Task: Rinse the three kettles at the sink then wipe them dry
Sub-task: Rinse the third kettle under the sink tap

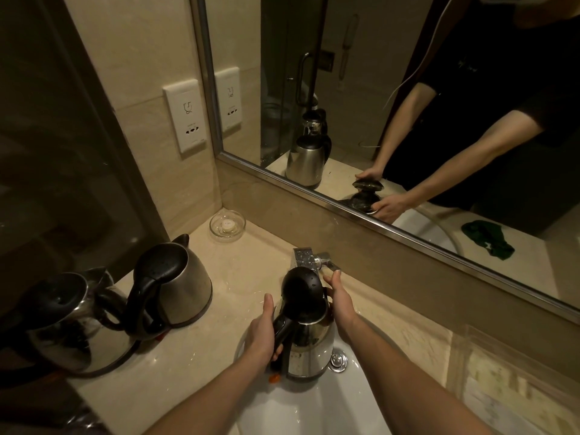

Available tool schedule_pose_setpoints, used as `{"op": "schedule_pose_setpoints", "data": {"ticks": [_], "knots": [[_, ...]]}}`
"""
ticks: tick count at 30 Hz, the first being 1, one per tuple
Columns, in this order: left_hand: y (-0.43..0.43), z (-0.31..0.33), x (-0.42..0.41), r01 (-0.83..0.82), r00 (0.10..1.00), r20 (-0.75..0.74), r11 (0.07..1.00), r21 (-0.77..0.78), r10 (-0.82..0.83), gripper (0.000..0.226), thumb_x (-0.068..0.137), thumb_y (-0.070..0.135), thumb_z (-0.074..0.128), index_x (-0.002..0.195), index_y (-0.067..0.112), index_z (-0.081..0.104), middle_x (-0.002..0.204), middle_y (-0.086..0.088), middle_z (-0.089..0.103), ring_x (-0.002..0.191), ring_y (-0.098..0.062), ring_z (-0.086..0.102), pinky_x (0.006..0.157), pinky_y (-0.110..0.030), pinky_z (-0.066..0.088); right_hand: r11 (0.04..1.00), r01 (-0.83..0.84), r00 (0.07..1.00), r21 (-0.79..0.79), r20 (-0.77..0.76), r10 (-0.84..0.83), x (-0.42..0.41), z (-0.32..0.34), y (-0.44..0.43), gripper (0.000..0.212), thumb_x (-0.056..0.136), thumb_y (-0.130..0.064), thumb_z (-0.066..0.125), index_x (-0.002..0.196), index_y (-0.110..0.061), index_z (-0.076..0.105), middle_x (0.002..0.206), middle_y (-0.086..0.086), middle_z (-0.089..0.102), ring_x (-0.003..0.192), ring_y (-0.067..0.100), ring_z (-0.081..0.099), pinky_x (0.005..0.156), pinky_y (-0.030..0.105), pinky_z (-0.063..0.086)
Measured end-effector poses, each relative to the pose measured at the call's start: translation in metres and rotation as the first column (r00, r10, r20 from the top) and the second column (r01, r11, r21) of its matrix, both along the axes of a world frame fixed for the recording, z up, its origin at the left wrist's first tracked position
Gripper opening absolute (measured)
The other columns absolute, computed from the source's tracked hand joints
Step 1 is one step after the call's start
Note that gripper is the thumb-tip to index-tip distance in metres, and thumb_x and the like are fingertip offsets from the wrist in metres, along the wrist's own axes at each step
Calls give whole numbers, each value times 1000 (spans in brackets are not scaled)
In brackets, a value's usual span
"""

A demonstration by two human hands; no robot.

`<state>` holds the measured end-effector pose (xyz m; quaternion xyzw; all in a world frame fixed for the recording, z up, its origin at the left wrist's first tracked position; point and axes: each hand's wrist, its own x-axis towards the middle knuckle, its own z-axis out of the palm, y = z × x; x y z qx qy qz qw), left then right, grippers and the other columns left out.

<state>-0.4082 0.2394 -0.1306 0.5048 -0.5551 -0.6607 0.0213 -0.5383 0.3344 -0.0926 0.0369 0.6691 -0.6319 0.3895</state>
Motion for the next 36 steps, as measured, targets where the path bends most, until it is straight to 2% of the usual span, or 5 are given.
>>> {"op": "schedule_pose_setpoints", "data": {"ticks": [10,16,23,29,36], "knots": [[-1,-1,1,22,1000,-7,1000,-8,-22,88,92,77,26,94,-1,68,48,-7,53,36,-18,48,38,-23,37,1000,-3,1000,27,-23,4,0,-3,-2,60,100,-56,17,143,-23,44,141,15,46,131,34,42,91,39,34],[0,-2,1,20,1000,-9,1000,3,-20,86,92,77,26,94,3,68,50,-6,54,37,-17,50,38,-23,38,1000,-4,1000,20,-31,5,1,-2,1,59,100,-56,17,142,-25,45,139,15,47,113,27,47,88,39,35],[0,-1,1,-15,1000,2,1000,19,15,82,92,77,28,93,4,66,54,-6,57,38,-16,51,38,-23,38,999,-1,1000,48,-28,3,2,0,1,60,100,-57,17,143,-24,43,143,15,45,129,34,43,88,40,36],[0,-1,1,-7,1000,-14,1000,27,8,86,92,77,28,98,0,66,50,-5,55,35,-16,49,37,-22,37,999,-8,1000,36,-28,9,2,1,0,60,100,-57,17,143,-25,44,140,13,47,107,24,50,83,39,39],[0,1,0,-3,1000,-14,1000,22,4,78,92,77,28,88,7,62,49,-6,54,36,-17,50,37,-23,37,999,7,1000,39,-20,-6,2,0,0,62,100,-57,18,144,-22,43,143,15,45,123,31,46,88,41,36]]}}
